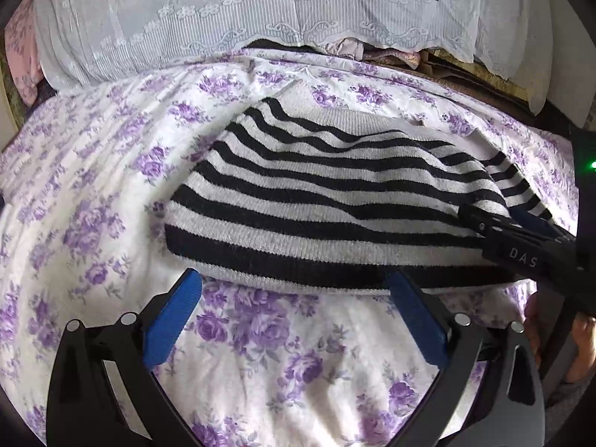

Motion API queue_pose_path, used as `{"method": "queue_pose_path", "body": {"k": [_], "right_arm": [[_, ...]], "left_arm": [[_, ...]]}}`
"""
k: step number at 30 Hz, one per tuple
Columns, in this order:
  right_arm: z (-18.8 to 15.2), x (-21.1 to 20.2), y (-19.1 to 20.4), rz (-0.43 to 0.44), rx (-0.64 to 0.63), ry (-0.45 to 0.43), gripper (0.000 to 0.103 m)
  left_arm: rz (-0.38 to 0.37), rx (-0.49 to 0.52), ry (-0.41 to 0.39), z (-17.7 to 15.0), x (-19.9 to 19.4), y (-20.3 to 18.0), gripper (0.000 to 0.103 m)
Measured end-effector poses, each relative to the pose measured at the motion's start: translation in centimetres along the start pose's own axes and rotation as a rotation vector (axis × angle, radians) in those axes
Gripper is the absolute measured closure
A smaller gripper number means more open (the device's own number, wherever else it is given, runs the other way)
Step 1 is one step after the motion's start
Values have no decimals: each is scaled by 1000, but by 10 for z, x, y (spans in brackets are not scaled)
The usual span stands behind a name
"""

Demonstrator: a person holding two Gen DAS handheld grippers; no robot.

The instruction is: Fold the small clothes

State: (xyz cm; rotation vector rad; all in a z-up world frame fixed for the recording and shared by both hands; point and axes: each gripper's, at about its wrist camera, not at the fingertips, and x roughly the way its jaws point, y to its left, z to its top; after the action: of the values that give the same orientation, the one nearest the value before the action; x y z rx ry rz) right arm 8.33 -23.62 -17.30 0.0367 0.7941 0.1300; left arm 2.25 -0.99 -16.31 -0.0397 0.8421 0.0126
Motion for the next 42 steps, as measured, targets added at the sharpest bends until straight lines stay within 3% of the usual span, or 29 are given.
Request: {"method": "queue_pose_path", "body": {"k": [6, 12, 18, 25, 31, 35, 38, 42], "right_arm": [[0, 0, 0, 0, 0, 0, 3], [0, 1, -1, -1, 0, 0, 3], [0, 1, -1, 0, 1, 0, 3], [0, 1, 0, 0, 0, 0, 3], [0, 1, -1, 0, 0, 0, 3], [1, 1, -1, 0, 0, 0, 3], [1, 0, 0, -2, -1, 0, 3], [1, 0, -1, 0, 1, -1, 3]], "left_arm": [[-13, 0, 9, 0, 3, -1, 4], [-144, -76, 51, 3, 7, 8, 4], [-321, -236, 122, 6, 27, 31, 4], [-525, -524, 148, 16, 50, 72, 5], [-541, -537, 152, 28, 56, 66, 5], [-627, -519, 173, 26, 55, 58, 5], [-572, -496, 181, 24, 61, 50, 5], [-520, -555, 148, 39, 73, 58, 6]]}}
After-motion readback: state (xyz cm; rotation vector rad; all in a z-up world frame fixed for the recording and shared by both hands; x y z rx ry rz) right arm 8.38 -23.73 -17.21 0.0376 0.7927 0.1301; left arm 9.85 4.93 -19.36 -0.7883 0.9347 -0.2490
